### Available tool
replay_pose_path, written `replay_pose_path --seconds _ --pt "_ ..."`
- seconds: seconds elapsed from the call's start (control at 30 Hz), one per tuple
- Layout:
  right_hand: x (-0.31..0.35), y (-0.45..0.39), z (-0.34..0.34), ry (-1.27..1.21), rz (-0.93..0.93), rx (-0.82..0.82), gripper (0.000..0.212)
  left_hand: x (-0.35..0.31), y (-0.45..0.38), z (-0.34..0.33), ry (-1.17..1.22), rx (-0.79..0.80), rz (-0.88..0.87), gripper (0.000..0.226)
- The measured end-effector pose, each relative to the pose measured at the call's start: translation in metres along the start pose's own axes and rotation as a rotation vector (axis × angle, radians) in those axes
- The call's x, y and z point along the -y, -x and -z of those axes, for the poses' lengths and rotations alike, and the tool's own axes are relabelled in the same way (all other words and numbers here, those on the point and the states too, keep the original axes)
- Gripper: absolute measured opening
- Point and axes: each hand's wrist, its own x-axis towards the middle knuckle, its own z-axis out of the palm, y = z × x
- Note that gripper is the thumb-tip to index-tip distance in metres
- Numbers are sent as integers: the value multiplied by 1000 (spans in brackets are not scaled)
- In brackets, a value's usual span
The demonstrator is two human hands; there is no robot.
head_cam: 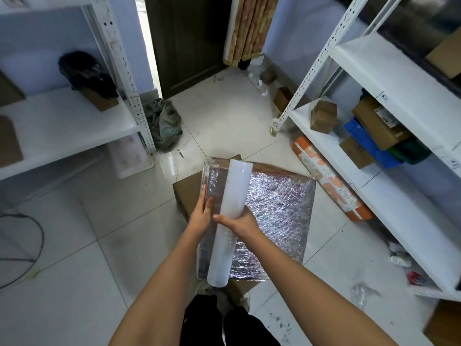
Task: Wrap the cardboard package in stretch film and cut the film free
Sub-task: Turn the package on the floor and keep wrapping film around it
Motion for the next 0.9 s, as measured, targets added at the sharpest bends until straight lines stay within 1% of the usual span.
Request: replay_pose_path --seconds 0.07,0.13,0.2,0.3,0.33,0.4,0.43,0.5,0.6,0.67,0.73,0.9 --pt "-2 2 0 38 39 23 55 -1 3 0 -12 6 -19 63" --pt "-4 3 3 28 55 42 55 -2 3 0 -4 0 -26 60" --pt "-4 6 9 -10 23 55 59 -1 4 2 -6 -14 -15 60" --pt "-7 6 17 -64 -43 101 69 2 3 4 -5 1 -11 76" --pt "-8 5 18 -81 -65 124 69 1 4 2 0 -4 -7 74" --pt "-8 4 20 -108 -95 172 69 -1 6 -2 16 -31 -8 58" --pt "-9 4 20 -107 -110 191 72 1 6 -3 22 -42 -13 54" --pt "-11 5 22 -77 -126 232 74 2 4 -3 2 -62 -26 51" --pt "-12 6 24 -15 -70 298 62 1 3 -6 -6 -115 0 49" --pt "-11 6 24 17 -31 325 62 0 3 -10 22 -151 5 48" --pt "-11 8 24 27 -18 319 62 1 3 -11 50 -155 -3 48" --pt "-21 10 25 -47 -52 177 61 3 2 -4 165 -140 80 50"
